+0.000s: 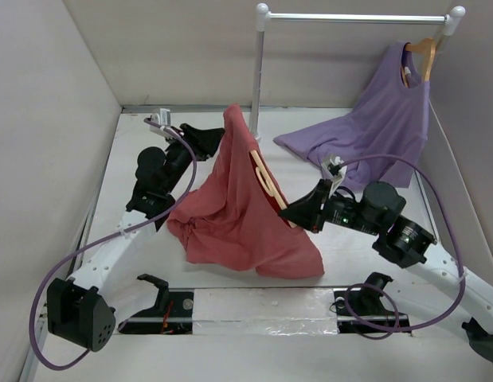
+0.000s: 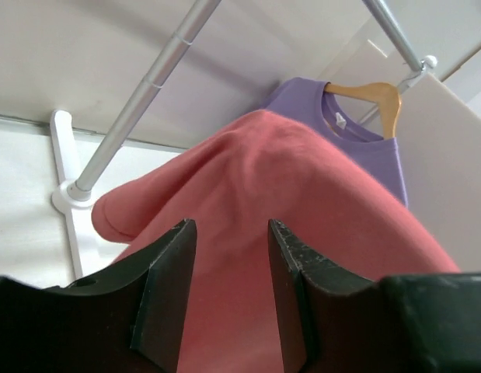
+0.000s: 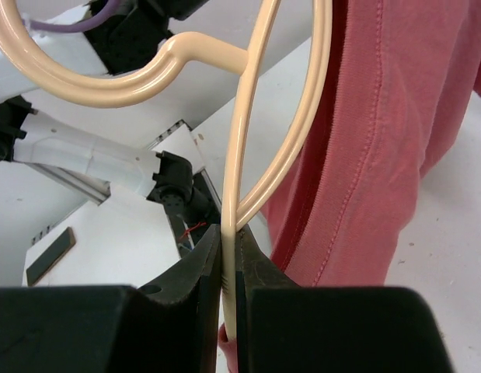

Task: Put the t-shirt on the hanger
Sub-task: Place the T-shirt on the hanger, then place the hanger at the clothesline.

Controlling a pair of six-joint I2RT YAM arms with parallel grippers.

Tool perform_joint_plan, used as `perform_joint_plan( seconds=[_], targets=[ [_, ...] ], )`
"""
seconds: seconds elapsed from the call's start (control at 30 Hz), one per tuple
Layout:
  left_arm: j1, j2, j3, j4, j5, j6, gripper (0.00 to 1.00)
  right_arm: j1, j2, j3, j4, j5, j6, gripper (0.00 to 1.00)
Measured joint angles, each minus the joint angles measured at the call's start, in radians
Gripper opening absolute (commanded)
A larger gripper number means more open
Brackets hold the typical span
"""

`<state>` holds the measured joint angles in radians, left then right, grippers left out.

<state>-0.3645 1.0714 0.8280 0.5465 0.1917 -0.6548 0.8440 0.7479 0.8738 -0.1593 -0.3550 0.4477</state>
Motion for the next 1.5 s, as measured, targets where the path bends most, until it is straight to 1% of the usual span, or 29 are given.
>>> perform_joint_plan(
  seconds=[0.1, 0.23, 0.33, 0.43, 0.53, 0.6, 0.7, 0.87, 1.03, 1.2, 1.33, 1.5],
  targets=[
    [0.0, -0.032, 0.0, -0.018, 0.003, -0.002, 0.4, -0.016, 0.015, 0.034, -0.028, 0.006, 0.0, 0.0],
    [0.0, -0.096, 0.0, -0.024, 0.021, -0.003, 0.4, -0.031, 0.019, 0.123, -0.064, 0.029, 0.001, 0.0],
    [0.0, -0.145, 0.001, -0.025, 0.051, -0.007, 0.37, -0.043, 0.015, 0.168, -0.063, 0.06, -0.001, 0.0],
    [0.0, -0.186, 0.0, -0.034, 0.105, -0.019, 0.35, -0.088, 0.021, 0.175, -0.066, 0.074, -0.006, 0.0],
    [0.0, -0.237, -0.003, -0.062, 0.166, -0.034, 0.32, -0.187, 0.047, 0.175, -0.076, 0.078, -0.006, 0.0],
    [0.0, -0.291, -0.007, -0.109, 0.18, -0.034, 0.32, -0.276, 0.081, 0.175, -0.083, 0.06, -0.006, 0.0],
    [0.0, -0.385, -0.006, -0.196, 0.176, -0.018, 0.31, -0.408, 0.136, 0.177, -0.092, 0.034, -0.002, 0.0],
    [0.0, -0.481, 0.0, -0.298, 0.162, 0.01, 0.31, -0.559, 0.207, 0.195, -0.095, -0.008, 0.023, 0.0],
    [0.0, -0.492, 0.008, -0.379, 0.142, 0.037, 0.34, -0.705, 0.259, 0.248, -0.064, -0.051, 0.081, 0.0],
    [0.0, -0.5, 0.013, -0.463, 0.127, 0.069, 0.37, -0.833, 0.333, 0.303, 0.02, -0.11, 0.169, 0.0],
    [0.0, -0.521, 0.02, -0.509, 0.111, 0.091, 0.38, -0.91, 0.386, 0.346, 0.068, -0.15, 0.237, 0.0],
    [0.0, -0.539, 0.024, -0.511, 0.112, 0.102, 0.42, -0.983, 0.463, 0.428, 0.125, -0.185, 0.317, 0.0]
  ],
)
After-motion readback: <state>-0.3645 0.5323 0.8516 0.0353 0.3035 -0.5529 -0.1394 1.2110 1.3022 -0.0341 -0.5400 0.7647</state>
